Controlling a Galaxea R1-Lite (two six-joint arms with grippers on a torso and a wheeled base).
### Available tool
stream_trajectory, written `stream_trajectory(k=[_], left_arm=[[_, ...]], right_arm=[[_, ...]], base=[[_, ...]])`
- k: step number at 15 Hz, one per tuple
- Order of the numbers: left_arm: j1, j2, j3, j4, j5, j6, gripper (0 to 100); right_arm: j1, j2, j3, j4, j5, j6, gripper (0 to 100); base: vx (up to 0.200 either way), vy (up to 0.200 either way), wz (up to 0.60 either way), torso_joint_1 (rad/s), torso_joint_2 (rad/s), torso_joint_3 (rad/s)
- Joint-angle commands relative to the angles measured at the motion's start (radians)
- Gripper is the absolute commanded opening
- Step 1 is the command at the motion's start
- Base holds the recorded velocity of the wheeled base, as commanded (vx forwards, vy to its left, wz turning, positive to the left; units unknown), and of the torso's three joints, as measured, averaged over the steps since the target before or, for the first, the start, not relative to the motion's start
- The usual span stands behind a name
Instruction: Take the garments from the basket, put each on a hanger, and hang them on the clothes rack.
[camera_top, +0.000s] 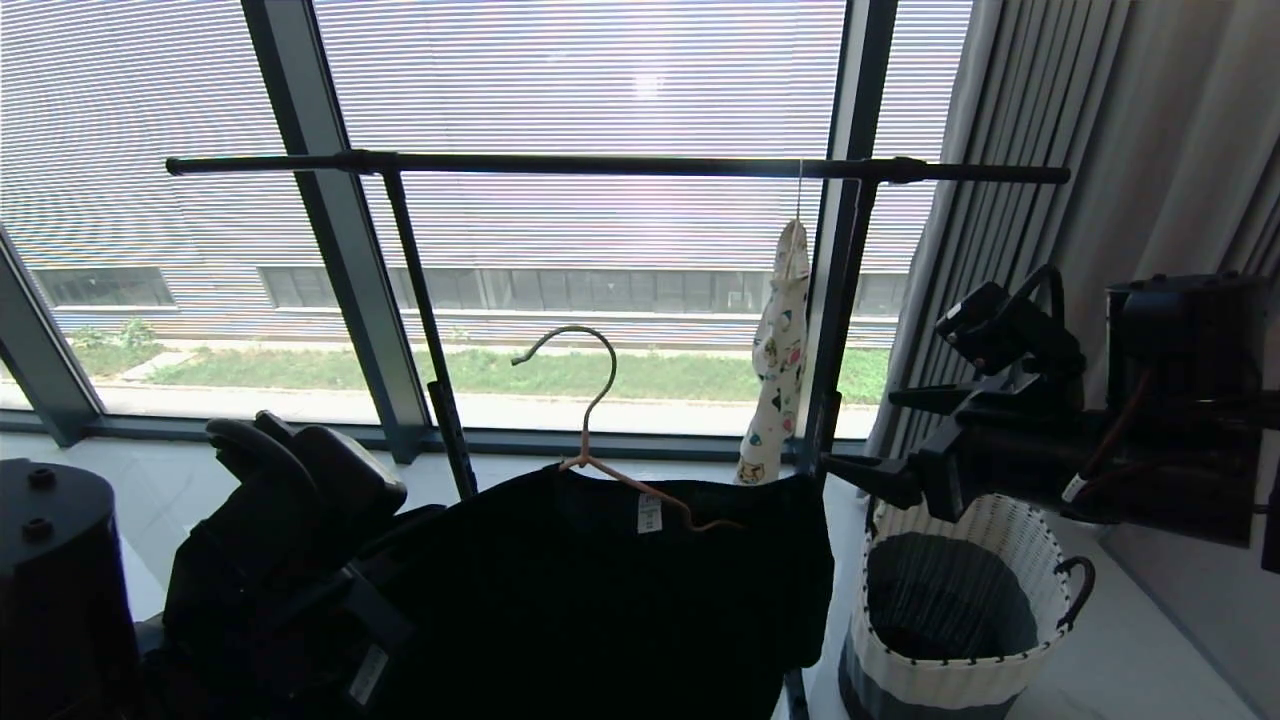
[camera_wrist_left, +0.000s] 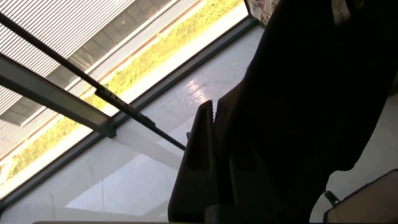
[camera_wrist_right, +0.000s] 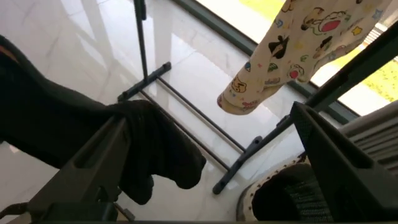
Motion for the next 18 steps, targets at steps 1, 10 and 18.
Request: stream_trajectory(k=[1,10,18], left_arm=[[-0.025,-0.004,-0.002,0.0,0.0,0.0,0],[-0.105,-0.007,0.009,-0.051,-0.002,-0.002,0],[-0.193,-0.094,0.064,-0.053,-0.005,0.006,0]], right_arm=[[0.008,-0.064,-0.017,0.007,0.008,0.0,100],[0.299,-0.099,0.005,0.134,0.156,-0.002,100],[0.342,0.044,-0.077,0.255,0.168,-0.08,100]], base=[[0.0,0.0,0.0,0.0,0.0,0.0],[0.0,0.0,0.0,0.0,0.0,0.0],[0.0,0.0,0.0,0.0,0.0,0.0]])
